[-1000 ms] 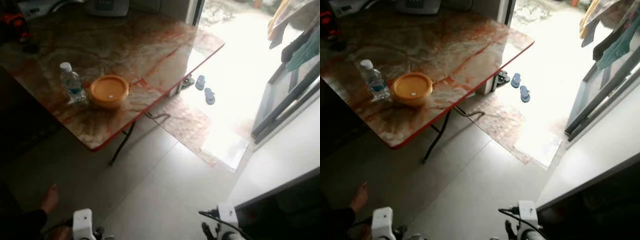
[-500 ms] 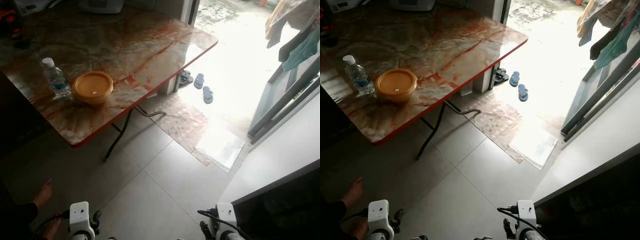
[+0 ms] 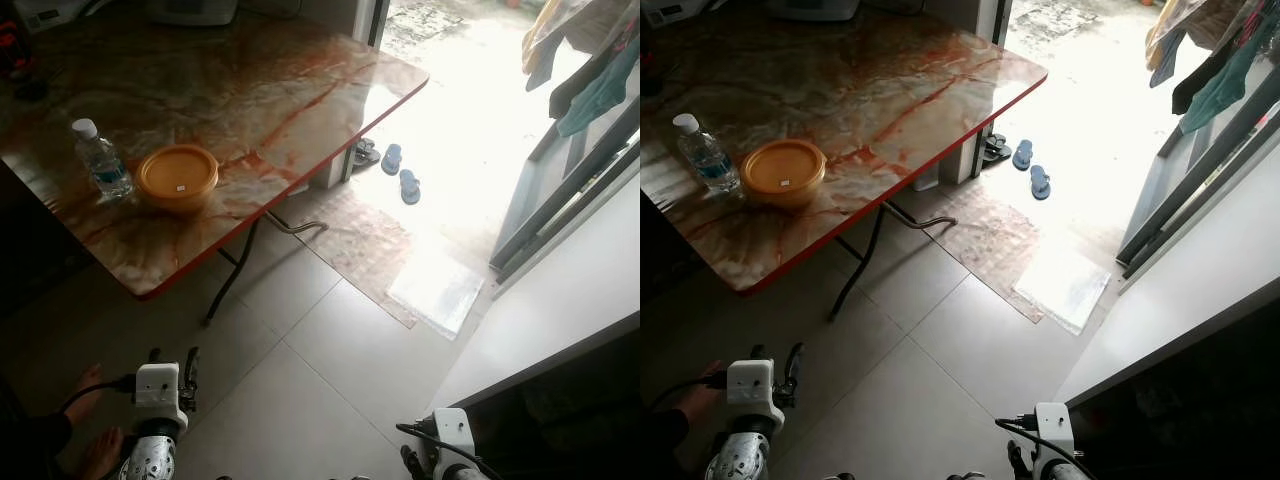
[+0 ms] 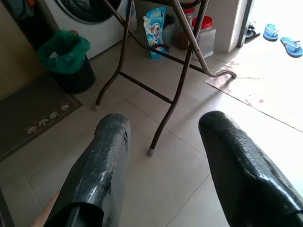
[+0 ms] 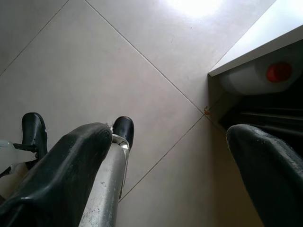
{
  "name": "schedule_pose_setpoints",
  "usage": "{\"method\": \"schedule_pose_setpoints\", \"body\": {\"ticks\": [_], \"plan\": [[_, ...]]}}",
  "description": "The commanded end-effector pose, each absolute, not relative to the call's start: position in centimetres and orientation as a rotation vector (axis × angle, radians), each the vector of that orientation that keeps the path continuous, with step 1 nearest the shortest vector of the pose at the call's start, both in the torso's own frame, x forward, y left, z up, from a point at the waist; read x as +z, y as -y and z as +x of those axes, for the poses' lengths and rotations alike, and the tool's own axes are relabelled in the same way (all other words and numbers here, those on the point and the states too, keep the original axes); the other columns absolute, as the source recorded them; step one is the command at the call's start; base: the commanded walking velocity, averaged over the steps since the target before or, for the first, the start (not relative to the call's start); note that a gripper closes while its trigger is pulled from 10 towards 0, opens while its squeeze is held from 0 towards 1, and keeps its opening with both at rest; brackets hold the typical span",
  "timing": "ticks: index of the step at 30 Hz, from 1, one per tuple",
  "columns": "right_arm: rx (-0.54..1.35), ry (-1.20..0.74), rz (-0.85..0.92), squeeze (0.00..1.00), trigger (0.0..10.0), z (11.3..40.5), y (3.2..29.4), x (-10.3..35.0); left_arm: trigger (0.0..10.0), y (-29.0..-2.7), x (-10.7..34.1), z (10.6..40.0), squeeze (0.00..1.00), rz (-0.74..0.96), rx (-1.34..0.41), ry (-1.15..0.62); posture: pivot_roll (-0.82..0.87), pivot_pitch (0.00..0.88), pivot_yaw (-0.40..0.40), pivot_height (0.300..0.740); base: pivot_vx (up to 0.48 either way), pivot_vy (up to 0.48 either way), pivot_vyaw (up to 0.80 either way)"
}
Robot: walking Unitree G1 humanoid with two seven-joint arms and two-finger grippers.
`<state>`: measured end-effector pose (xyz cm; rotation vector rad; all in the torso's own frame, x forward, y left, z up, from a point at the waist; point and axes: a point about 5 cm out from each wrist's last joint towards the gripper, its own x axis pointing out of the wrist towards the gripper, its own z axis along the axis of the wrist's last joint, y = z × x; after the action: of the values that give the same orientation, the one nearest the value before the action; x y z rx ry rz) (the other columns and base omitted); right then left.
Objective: Restocking fridge
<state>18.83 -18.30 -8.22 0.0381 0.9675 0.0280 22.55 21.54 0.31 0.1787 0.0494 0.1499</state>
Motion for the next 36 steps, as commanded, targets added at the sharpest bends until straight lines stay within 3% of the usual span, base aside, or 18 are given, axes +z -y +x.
{"method": "schedule_pose_setpoints", "body": {"ticks": [1,14,18,28,34,36], "plan": [[0.023,-0.992,0.029,0.0,10.0,18.1,18.7,-8.5,10.0,-21.5,0.1,22.0,0.0,0.183,0.165,-0.05,0.0,0.181,-0.085,0.74,0.0,0.0,0.0],[0.03,-0.993,0.016,0.0,10.0,18.2,18.9,-8.5,10.0,-21.6,1.6,21.7,0.0,0.255,0.229,0.108,-0.01,0.185,-0.088,0.74,0.0,0.0,0.0],[0.027,-0.991,0.018,0.0,10.0,18.2,18.9,-8.5,10.0,-20.3,11.7,23.9,0.0,0.289,0.194,0.346,-0.01,0.184,-0.082,0.74,0.0,0.0,0.0],[0.024,-0.994,0.023,0.0,10.0,18.2,18.8,-8.5,10.0,-18.3,15.3,23.7,0.0,0.287,0.136,0.448,-0.01,0.181,-0.081,0.74,0.0,0.0,0.0],[0.024,-0.992,0.023,0.0,10.0,18.3,18.9,-8.4,10.0,-18.7,18.0,24.8,0.0,0.191,0.162,0.473,0.0,0.187,-0.094,0.74,0.0,0.0,0.0],[0.027,-0.99,0.007,0.0,10.0,18.4,19.0,-8.3,10.0,-19.6,18.8,26.3,0.0,0.072,0.186,0.469,0.0,0.2,-0.102,0.74,0.0,0.0,0.0]]}}
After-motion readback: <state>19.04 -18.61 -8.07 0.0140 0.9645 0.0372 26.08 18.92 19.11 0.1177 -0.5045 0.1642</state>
